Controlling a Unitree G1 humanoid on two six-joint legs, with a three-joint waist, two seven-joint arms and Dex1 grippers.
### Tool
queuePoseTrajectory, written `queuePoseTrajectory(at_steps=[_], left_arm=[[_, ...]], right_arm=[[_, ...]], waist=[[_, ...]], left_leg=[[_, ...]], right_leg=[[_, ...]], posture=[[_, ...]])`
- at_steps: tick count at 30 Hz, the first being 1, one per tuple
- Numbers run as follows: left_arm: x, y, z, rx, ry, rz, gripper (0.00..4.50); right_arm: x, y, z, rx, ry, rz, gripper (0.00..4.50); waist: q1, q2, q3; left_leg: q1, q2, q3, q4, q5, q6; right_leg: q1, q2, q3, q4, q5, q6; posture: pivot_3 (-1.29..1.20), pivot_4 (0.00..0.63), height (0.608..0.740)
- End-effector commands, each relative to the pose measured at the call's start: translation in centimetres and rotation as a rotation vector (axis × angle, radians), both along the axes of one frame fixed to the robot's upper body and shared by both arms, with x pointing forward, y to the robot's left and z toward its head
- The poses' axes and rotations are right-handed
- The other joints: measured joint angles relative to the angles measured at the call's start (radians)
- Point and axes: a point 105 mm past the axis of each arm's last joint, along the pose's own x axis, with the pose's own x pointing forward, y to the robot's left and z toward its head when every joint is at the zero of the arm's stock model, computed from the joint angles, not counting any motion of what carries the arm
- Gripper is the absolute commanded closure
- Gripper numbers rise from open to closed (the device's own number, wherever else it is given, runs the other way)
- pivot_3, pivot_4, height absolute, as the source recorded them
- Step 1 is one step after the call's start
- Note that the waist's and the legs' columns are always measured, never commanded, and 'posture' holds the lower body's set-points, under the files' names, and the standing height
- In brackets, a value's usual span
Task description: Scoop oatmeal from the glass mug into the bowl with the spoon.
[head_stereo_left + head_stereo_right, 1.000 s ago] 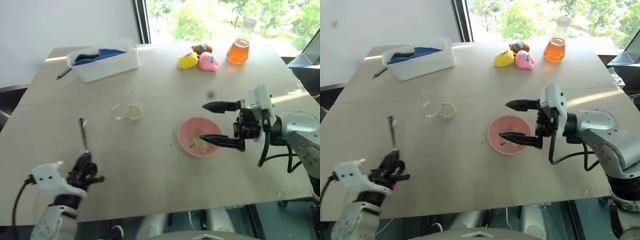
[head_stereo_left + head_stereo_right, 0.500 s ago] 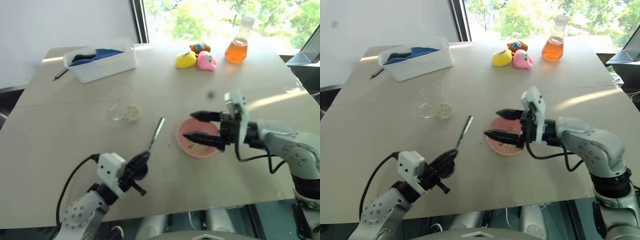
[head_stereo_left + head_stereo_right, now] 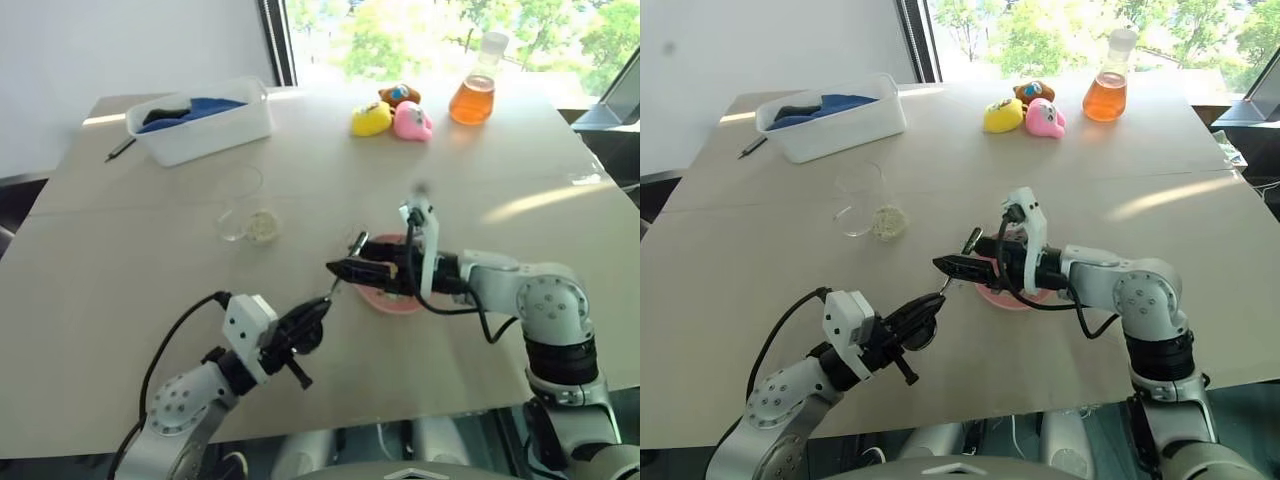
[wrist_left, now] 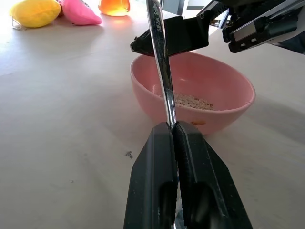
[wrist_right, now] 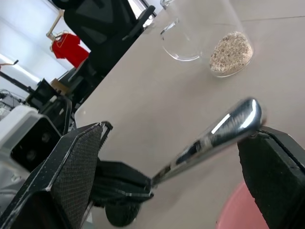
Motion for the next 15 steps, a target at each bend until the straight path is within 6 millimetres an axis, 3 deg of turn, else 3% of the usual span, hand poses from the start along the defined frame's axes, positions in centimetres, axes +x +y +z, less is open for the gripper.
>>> queuePoseTrajectory(at_steps=[1,3,6,14,15], left_arm=[[-0.26,-0.22,0.57,-0.008,-0.034,-0.021,4.47],[-0.21,-0.24,0.56,-0.008,-0.034,-0.021,4.47],[0.11,-0.06,0.65,-0.013,-0.045,-0.007,4.5],[0.47,-0.05,0.54,-0.009,-0.051,-0.013,4.5],[0.47,-0.02,0.5,-0.009,-0.049,-0.014,4.5]], right_arm=[[-0.1,0.24,1.62,0.046,-0.034,0.018,0.0],[-0.05,0.27,1.7,0.049,-0.033,0.019,0.0],[-0.34,0.36,1.97,0.058,-0.027,0.044,0.75],[-0.06,0.25,2.12,0.057,-0.023,0.032,4.37],[-0.02,0.3,2.27,0.064,-0.024,0.032,4.44]], waist=[[0.0,0.0,0.0],[0.0,0.0,0.0],[0.0,0.0,0.0],[-0.002,0.001,0.0],[-0.002,0.001,0.0]], left_leg=[[0.0,0.0,0.0,0.0,0.0,0.0],[0.0,0.0,0.0,0.0,0.0,0.0],[0.0,0.0,0.0,0.0,0.0,0.0],[0.0,0.0,0.0,0.0,0.0,0.0],[0.0,0.0,0.0,0.0,0.0,0.0]], right_leg=[[0.0,0.0,0.0,0.0,0.0,0.0],[0.0,0.0,0.0,0.0,0.0,0.0],[0.0,0.0,0.0,0.0,0.0,0.0],[0.0,0.0,0.0,0.001,0.0,0.0],[0.0,0.0,0.0,0.001,0.0,0.0]], posture=[[0.0,0.15,0.74],[0.0,0.15,0.74],[0.0,0.15,0.74],[0.0,0.15,0.74],[0.0,0.15,0.74]])
